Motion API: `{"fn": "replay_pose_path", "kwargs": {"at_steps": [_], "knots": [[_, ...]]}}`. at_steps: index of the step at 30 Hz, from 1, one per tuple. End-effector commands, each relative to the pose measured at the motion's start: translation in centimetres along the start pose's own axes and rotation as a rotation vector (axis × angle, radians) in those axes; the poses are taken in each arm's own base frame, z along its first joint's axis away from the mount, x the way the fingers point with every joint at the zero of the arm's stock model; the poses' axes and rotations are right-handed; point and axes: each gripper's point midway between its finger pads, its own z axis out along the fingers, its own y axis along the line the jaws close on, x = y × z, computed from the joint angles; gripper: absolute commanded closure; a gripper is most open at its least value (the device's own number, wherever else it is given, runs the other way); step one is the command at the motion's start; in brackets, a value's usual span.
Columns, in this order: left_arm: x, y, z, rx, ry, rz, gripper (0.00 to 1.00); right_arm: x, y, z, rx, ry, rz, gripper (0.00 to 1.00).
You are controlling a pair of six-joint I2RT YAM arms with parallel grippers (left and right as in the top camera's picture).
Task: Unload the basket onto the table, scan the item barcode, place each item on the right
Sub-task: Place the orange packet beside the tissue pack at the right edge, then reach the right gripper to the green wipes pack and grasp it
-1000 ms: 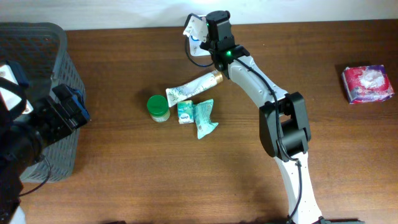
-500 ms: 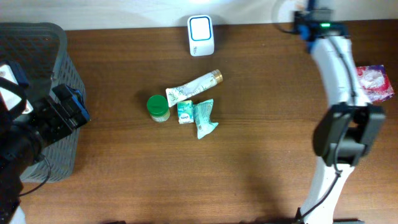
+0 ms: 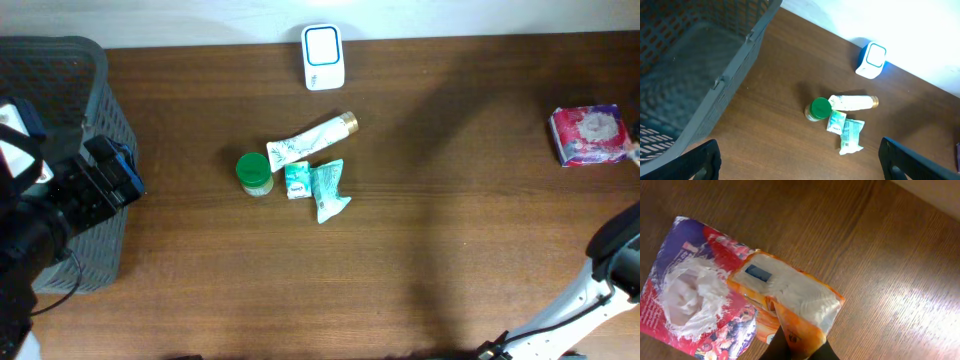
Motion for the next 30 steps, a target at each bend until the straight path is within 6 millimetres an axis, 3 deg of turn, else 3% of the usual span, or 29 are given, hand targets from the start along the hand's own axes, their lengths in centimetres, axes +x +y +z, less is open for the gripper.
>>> {"fn": "replay_pose_path", "kwargs": {"at_steps": [1, 4, 8, 9, 10, 11, 12, 17, 20, 21, 23, 25, 26, 28, 29, 30], "knots": [[0.0, 0.0, 0.0, 0.002, 0.003, -0.014, 0.01, 2.2, 1.1, 1.2, -0.032, 0.069, 0.054, 0.96], [0.0, 0.0, 0.0, 0.002, 0.003, -0.014, 0.01, 4.9, 0.5, 3.1, 0.01, 0.141, 0.227, 0.96], [0.0, 0.0, 0.0, 0.002, 0.003, -0.014, 0.01, 6.7, 0.1, 4.5, 0.03, 0.176, 0.251, 0.96], [0.0, 0.0, 0.0, 0.002, 0.003, -0.014, 0.01, 6.7, 0.2, 4.5, 0.022, 0.179, 0.249, 0.91], [0.0, 0.0, 0.0, 0.002, 0.003, -0.014, 0.01, 6.7, 0.8, 4.3, -0.016, 0.19, 0.223, 0.61], [0.0, 0.0, 0.0, 0.002, 0.003, -0.014, 0.01, 6.4, 2.2, 3.7, -0.098, 0.208, 0.192, 0.24], [0.0, 0.0, 0.0, 0.002, 0.003, -0.014, 0.01, 6.1, 3.2, 2.7, -0.154, 0.224, 0.196, 0.11], [0.0, 0.0, 0.0, 0.002, 0.003, -0.014, 0.01, 3.7, 5.4, -3.4, -0.238, 0.215, 0.18, 0.04], [0.0, 0.0, 0.0, 0.002, 0.003, -0.014, 0.01, 4.3, 10.6, -8.4, -0.481, 0.262, 0.073, 0.01], [0.0, 0.0, 0.0, 0.002, 0.003, -0.014, 0.01, 5.4, 13.7, -10.1, -0.608, 0.293, -0.002, 0.01], [0.0, 0.0, 0.0, 0.002, 0.003, -0.015, 0.01, 7.0, 16.2, -11.3, -0.681, 0.318, -0.075, 0.01], [0.0, 0.0, 0.0, 0.002, 0.003, -0.014, 0.01, 9.8, 19.4, -12.6, -0.717, 0.32, -0.231, 0.01], [0.0, 0.0, 0.0, 0.002, 0.003, -0.014, 0.01, 11.6, 21.1, -13.3, -0.737, 0.322, -0.328, 0.01], [0.0, 0.0, 0.0, 0.002, 0.003, -0.014, 0.01, 17.1, 24.3, -15.0, -0.747, 0.349, -0.562, 0.01], [0.0, 0.0, 0.0, 0.002, 0.003, -0.014, 0.01, 18.6, 24.8, -15.3, -0.735, 0.36, -0.617, 0.01], [0.0, 0.0, 0.0, 0.002, 0.003, -0.014, 0.01, 21.5, 25.3, -15.5, -0.691, 0.384, -0.719, 0.01]]}}
